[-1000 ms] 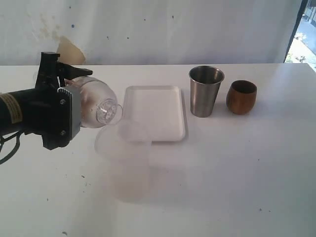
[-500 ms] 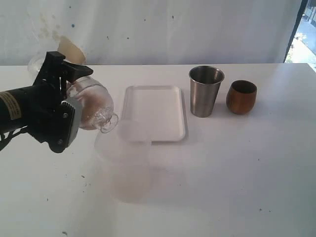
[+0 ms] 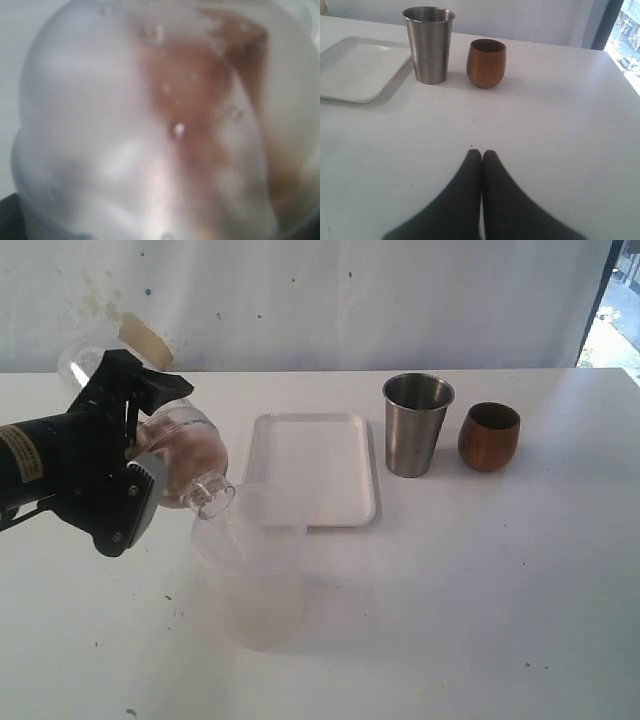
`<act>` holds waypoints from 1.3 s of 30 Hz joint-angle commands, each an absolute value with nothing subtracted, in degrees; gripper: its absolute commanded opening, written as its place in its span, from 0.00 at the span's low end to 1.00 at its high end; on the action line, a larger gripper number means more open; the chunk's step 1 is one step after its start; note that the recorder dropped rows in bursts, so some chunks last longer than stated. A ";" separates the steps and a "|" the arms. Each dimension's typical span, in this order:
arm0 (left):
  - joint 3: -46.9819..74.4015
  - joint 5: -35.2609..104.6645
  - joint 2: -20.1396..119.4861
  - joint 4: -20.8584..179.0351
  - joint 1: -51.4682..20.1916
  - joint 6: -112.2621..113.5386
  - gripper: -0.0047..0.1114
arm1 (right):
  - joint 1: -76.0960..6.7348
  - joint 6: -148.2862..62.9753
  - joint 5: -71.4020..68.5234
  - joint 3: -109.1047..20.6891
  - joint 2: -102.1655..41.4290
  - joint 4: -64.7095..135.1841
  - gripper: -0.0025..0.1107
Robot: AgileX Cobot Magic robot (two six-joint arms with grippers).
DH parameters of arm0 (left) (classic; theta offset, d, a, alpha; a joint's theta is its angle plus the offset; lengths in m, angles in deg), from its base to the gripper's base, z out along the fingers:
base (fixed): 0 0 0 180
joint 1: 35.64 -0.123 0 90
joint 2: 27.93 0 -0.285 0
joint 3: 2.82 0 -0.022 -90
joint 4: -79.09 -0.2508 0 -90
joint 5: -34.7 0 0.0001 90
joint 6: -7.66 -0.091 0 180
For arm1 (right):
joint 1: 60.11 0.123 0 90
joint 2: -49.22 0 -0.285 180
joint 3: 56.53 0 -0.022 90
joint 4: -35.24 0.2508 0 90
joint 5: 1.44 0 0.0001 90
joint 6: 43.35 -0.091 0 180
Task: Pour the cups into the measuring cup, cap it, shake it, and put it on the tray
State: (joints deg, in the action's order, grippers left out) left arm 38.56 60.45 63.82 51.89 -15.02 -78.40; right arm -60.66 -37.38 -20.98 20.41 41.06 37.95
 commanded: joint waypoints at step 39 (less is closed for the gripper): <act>38.24 69.28 63.18 56.41 -14.97 -86.16 0.04 | -60.77 -36.69 -20.72 20.69 41.43 38.08 0.02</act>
